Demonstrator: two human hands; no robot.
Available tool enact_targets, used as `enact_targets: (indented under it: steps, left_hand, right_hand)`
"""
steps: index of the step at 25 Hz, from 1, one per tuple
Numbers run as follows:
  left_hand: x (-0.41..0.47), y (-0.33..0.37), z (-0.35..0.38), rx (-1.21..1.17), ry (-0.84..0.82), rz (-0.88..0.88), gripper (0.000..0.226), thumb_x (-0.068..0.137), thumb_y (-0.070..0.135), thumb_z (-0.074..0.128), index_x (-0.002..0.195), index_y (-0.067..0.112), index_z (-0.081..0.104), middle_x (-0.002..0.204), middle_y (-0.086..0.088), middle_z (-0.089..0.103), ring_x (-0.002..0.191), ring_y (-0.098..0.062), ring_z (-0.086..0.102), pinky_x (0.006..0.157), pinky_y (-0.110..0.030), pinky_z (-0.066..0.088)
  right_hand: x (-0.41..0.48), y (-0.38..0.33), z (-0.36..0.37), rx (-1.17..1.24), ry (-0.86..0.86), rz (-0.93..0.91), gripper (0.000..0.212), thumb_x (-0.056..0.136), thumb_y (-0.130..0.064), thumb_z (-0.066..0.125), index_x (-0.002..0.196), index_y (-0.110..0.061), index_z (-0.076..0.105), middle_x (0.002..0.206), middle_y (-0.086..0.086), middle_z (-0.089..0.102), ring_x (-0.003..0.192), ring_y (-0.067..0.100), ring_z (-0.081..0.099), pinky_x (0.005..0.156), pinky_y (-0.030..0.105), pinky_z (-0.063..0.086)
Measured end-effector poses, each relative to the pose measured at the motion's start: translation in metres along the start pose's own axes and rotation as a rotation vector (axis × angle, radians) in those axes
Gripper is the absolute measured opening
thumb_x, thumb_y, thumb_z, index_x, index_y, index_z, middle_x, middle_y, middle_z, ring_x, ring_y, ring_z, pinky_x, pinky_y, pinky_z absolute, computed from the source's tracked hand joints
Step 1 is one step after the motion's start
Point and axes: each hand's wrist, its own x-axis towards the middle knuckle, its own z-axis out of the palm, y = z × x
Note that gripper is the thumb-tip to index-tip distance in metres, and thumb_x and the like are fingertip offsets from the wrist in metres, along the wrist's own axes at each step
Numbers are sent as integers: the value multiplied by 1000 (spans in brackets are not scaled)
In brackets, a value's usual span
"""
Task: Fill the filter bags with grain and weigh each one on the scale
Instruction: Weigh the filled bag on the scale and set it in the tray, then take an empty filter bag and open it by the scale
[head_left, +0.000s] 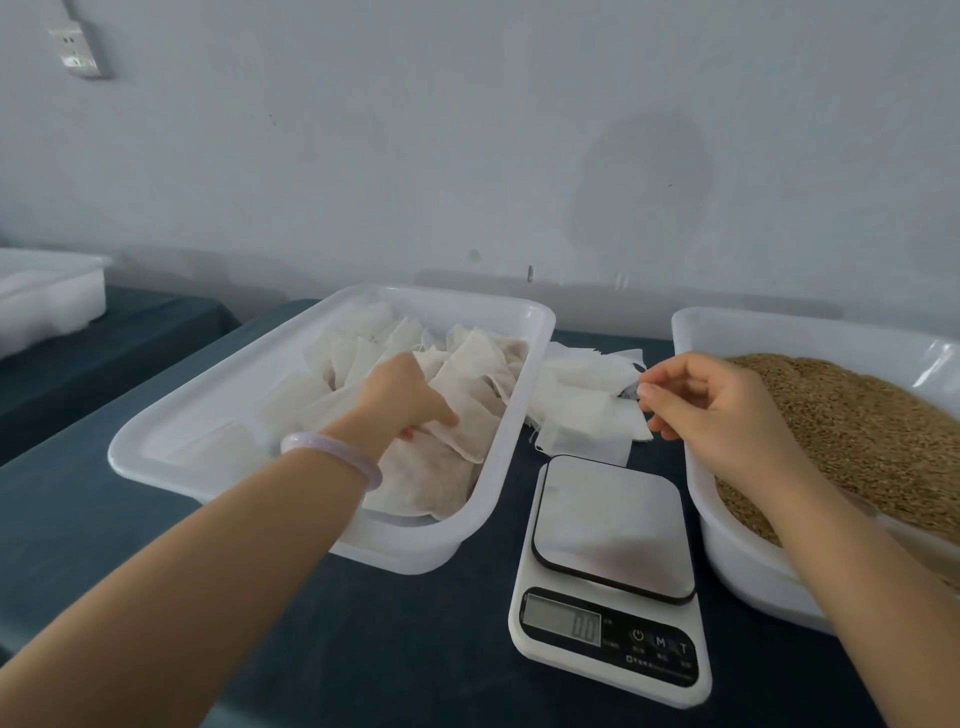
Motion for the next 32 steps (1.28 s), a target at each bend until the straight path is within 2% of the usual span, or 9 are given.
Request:
enact_targets:
  steps: [2, 4, 7, 11, 14, 20, 23, 27, 32]
  left_hand:
    - [-5, 10, 4, 277, 106, 285, 48, 69, 27, 80, 108, 16, 54, 99, 0, 50, 95, -21, 56, 78, -34, 49]
    - [-11, 23, 13, 450, 67, 473, 20, 76, 25, 71, 95, 25, 64, 96, 4, 50, 95, -18, 50, 76, -32, 45]
    - [-18, 29, 34, 663, -77, 452, 11, 79, 12, 57, 71, 17, 51, 81, 0, 54, 80, -23, 56, 63, -31, 40]
    - [-26, 38, 29, 751, -68, 445, 4, 88, 10, 49, 86, 12, 53, 86, 1, 55, 96, -25, 60, 66, -30, 39]
    - [-34, 68, 24, 522, 114, 570, 30, 92, 9, 44, 109, 20, 65, 112, -1, 62, 106, -24, 57, 80, -30, 44]
    - [-46, 78, 49, 515, -30, 607, 27, 95, 15, 47, 117, 21, 62, 125, -1, 55, 119, -20, 48, 97, -36, 43]
    - [-40, 69, 49, 492, -3, 646, 26, 95, 16, 47, 115, 22, 62, 126, 0, 54, 120, -19, 47, 98, -36, 42]
    - [-40, 65, 48, 315, 9, 657, 27, 93, 12, 47, 110, 21, 67, 120, 1, 59, 113, -19, 52, 95, -35, 43]
    - [-36, 60, 50, 242, 39, 682, 24, 91, 13, 49, 102, 20, 69, 112, 1, 62, 110, -18, 52, 93, -36, 42]
  right_hand:
    - [0, 0, 0, 1, -1, -3, 6, 88, -12, 63, 85, -17, 65, 73, -1, 68, 60, 8, 64, 60, 22, 53]
    - [0, 1, 0, -1, -2, -2, 7, 87, -12, 63, 84, -18, 65, 71, -3, 68, 59, 8, 64, 59, 21, 53]
    - [0, 2, 0, -2, 1, -8, 7, 87, -11, 63, 84, -17, 65, 71, -2, 68, 58, 8, 63, 59, 21, 53]
    - [0, 3, 1, -14, -1, -17, 9, 86, -10, 63, 81, -18, 64, 71, -1, 67, 57, 7, 63, 58, 22, 51]
    - [2, 5, 2, -39, -6, 0, 13, 86, -13, 64, 78, -23, 63, 72, -4, 68, 61, 9, 65, 62, 23, 50]
    - [7, -4, 3, -413, -175, 3, 2, 86, -25, 65, 86, -27, 65, 84, -10, 66, 77, 8, 62, 62, 11, 43]
    - [36, -12, 18, -777, -418, 83, 26, 90, -31, 60, 106, -13, 67, 101, 0, 64, 94, 18, 60, 78, 25, 46]
    - [80, 0, 62, -1098, -593, 241, 29, 92, -29, 52, 110, -8, 60, 106, 8, 61, 101, 27, 58, 89, 32, 47]
    - [86, 45, 91, -1082, -596, 331, 48, 81, -42, 62, 120, -14, 51, 118, 3, 56, 112, 27, 53, 85, 35, 43]
